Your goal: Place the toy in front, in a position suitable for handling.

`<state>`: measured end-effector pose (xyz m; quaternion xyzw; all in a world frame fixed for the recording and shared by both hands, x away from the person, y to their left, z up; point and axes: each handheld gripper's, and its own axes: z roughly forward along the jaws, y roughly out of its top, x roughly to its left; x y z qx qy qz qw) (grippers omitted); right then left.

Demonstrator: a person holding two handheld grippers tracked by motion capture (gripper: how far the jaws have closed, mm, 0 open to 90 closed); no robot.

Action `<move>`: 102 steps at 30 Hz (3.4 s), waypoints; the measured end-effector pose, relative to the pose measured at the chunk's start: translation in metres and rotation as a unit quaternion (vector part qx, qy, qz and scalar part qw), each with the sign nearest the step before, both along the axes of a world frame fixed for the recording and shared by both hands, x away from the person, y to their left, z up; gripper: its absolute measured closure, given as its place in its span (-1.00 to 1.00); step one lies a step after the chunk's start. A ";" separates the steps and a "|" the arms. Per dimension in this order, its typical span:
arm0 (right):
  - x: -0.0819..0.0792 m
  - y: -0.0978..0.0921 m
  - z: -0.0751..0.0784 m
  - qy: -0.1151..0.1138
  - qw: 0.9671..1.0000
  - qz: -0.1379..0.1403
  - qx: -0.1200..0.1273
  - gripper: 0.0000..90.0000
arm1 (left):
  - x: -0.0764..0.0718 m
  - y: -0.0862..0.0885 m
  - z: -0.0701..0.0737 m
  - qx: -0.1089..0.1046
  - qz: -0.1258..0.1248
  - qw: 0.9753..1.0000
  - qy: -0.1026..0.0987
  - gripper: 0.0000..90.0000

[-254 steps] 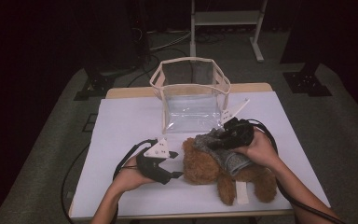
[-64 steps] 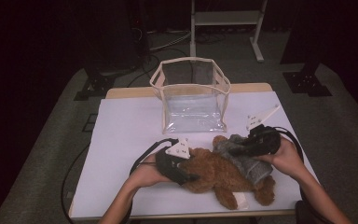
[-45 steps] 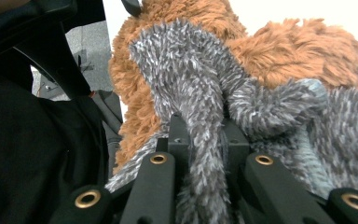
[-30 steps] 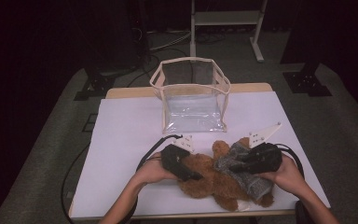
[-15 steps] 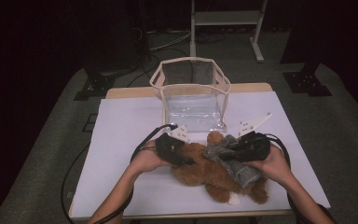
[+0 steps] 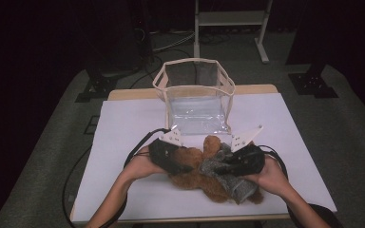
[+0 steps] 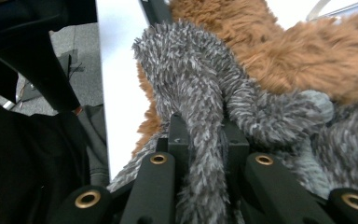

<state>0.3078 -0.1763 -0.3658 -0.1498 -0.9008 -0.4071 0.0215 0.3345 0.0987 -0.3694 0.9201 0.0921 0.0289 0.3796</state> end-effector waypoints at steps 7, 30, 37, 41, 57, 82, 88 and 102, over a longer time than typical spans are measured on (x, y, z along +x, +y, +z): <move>0.004 -0.019 0.021 -0.012 1.000 -0.011 0.010 0.73 | -0.019 0.008 -0.009 -0.013 0.002 1.000 -0.027 -0.06; -0.004 -0.017 0.013 -0.002 1.000 0.013 0.003 0.73 | -0.029 0.006 -0.002 -0.005 -0.010 1.000 -0.021 0.05; -0.002 -0.052 0.020 0.007 1.000 -0.011 0.003 0.73 | -0.033 0.011 -0.005 -0.018 -0.009 1.000 -0.020 0.07; 0.001 -0.067 0.023 0.008 1.000 -0.029 -0.001 0.73 | -0.035 0.011 -0.005 -0.016 -0.010 1.000 -0.023 0.07; 0.006 -0.025 0.016 0.015 1.000 0.006 0.000 0.73 | -0.033 0.012 0.004 -0.007 -0.014 1.000 -0.016 -0.15; 0.011 -0.070 0.029 -0.004 0.999 -0.043 0.023 0.72 | -0.042 0.010 0.001 0.005 -0.034 0.999 -0.021 0.09; 0.018 -0.074 0.021 0.012 0.999 -0.046 0.019 0.72 | -0.041 0.013 -0.001 -0.007 -0.030 0.999 -0.015 0.10; 0.012 -0.070 0.037 -0.005 0.999 -0.038 0.010 0.72 | -0.039 0.007 0.002 0.003 -0.030 0.999 -0.019 0.09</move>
